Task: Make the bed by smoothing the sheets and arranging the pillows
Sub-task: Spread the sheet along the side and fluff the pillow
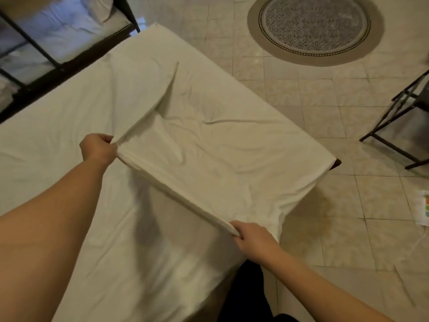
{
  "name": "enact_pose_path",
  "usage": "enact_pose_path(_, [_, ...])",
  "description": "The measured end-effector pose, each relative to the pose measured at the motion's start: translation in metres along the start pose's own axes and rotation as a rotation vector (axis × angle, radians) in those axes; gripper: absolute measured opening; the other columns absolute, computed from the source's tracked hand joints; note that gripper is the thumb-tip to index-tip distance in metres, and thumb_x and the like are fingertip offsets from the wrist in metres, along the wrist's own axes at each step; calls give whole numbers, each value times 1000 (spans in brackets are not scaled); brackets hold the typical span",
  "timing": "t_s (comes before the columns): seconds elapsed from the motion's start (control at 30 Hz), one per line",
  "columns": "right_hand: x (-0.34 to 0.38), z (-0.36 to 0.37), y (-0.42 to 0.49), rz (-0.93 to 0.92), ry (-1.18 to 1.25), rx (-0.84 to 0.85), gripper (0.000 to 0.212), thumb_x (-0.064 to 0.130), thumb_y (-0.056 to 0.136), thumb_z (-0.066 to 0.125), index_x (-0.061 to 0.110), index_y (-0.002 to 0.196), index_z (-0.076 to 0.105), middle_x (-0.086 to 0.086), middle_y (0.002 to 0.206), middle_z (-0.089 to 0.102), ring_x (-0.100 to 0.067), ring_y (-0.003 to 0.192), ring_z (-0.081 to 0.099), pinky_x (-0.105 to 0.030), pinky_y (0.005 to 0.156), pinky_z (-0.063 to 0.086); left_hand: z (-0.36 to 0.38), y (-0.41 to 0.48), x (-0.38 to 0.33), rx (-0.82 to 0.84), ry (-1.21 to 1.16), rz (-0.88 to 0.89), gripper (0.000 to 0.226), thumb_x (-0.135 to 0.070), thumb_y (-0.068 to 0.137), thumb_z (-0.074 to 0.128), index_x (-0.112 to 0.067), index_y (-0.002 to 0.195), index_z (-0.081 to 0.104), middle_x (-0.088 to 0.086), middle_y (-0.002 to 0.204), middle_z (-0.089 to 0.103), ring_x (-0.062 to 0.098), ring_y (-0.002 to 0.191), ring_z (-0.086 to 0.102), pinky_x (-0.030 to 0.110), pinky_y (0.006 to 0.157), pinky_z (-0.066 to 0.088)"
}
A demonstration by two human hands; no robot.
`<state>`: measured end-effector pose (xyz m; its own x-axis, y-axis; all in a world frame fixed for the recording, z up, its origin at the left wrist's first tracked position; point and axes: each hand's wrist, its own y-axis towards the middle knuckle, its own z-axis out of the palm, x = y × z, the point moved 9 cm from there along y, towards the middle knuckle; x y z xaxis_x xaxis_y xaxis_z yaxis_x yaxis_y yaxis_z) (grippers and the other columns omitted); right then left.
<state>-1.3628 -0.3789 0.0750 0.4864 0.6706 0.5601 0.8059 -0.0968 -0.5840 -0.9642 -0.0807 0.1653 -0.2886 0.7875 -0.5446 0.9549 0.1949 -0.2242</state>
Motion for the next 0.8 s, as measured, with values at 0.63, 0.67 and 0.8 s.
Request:
enact_pose_path(0.63, [166, 271, -149, -64, 187, 16, 24, 38, 98, 48, 42, 117, 64, 13, 112, 70, -13, 100, 64, -37, 89, 54, -209, -88, 222, -3, 52, 231, 31, -16, 93, 73, -5, 122, 74, 16, 120, 73, 30, 111, 68, 34, 102, 52])
enact_pose_path(0.67, [180, 288, -151, -57, 196, 16, 24, 40, 98, 48, 41, 115, 65, 13, 111, 71, -12, 98, 64, -37, 88, 54, -219, -87, 239, 4, 50, 239, 31, -16, 93, 72, -5, 122, 74, 16, 120, 73, 30, 111, 68, 33, 102, 51])
enact_pose_path(0.8, [235, 369, -160, -17, 228, 9, 25, 37, 96, 48, 43, 112, 66, 17, 104, 71, -8, 95, 65, -37, 87, 55, -260, -82, 307, 39, 56, 283, 28, -12, 95, 68, -4, 121, 74, 16, 122, 73, 28, 115, 67, 24, 98, 46])
